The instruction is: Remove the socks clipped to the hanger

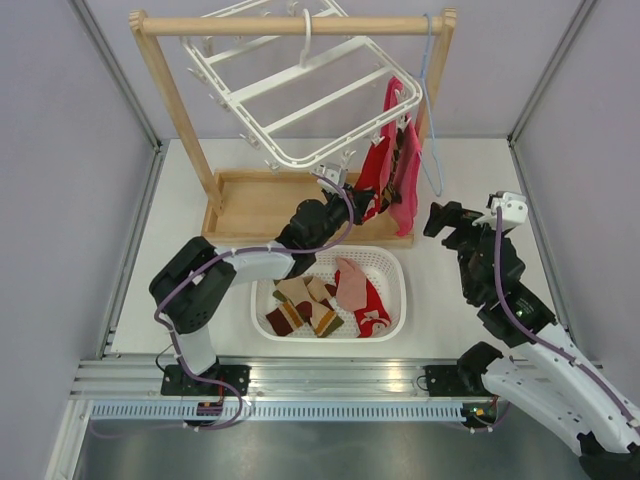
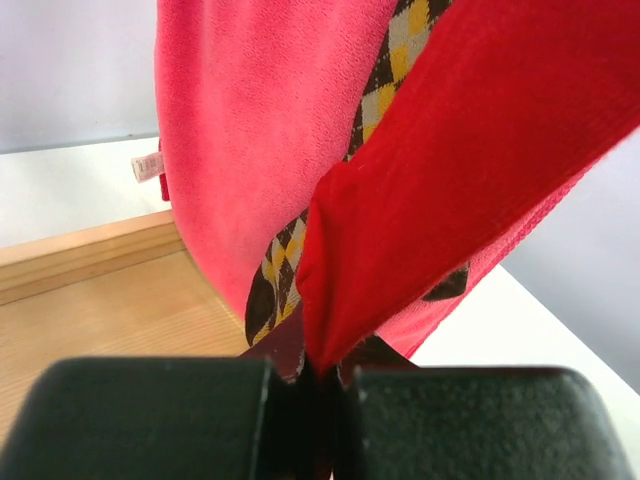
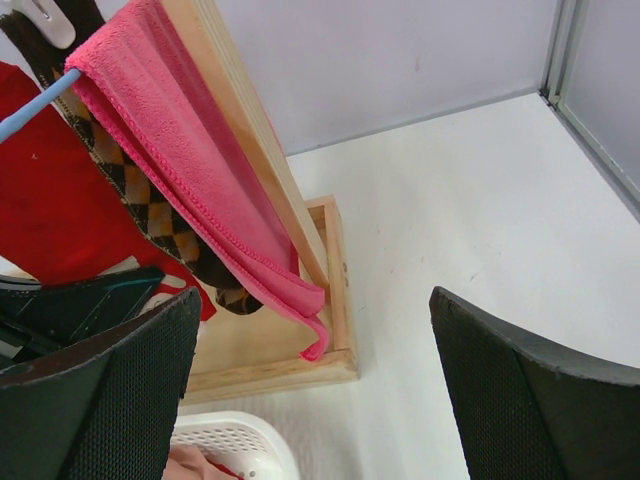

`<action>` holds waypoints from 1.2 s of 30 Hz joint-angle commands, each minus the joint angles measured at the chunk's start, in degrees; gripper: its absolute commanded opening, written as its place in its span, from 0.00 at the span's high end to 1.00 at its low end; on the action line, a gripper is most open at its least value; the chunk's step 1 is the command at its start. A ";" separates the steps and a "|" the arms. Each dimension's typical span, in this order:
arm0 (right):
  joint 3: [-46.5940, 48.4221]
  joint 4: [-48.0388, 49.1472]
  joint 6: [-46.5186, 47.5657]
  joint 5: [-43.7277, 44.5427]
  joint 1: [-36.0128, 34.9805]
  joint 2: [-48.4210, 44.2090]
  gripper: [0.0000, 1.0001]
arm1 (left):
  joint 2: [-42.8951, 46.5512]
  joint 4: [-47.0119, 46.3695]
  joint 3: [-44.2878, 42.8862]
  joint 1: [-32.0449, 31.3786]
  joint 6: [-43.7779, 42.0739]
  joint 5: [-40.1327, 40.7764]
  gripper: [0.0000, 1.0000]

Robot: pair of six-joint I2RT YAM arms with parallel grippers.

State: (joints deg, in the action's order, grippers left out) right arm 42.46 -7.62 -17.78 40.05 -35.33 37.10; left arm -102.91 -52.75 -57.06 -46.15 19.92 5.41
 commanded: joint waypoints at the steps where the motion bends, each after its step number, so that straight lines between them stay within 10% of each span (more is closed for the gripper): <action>1: 1.22 -1.69 1.52 2.48 0.26 -1.24 0.02 | 0.87 0.19 -0.60 -0.69 -3.48 1.00 0.98; 12: 5.97 -8.99 4.68 4.35 0.26 -5.46 0.02 | 10.45 9.41 6.08 -4.56 -10.52 8.38 0.98; 20: 13.62 -15.06 12.51 -32.01 0.26 -1.25 0.13 | 18.88 16.45 9.24 -7.64 -8.51 12.17 0.98; 36: 13.61 5.06 3.38 -54.37 0.26 4.19 0.13 | 37.34 28.57 15.84 -7.73 -4.10 -7.06 0.98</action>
State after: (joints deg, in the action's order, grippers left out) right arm 54.22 -8.97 -11.29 -8.49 -35.03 37.65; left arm -69.08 -27.46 -41.76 -53.76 14.13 5.04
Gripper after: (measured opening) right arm 0.872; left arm 0.030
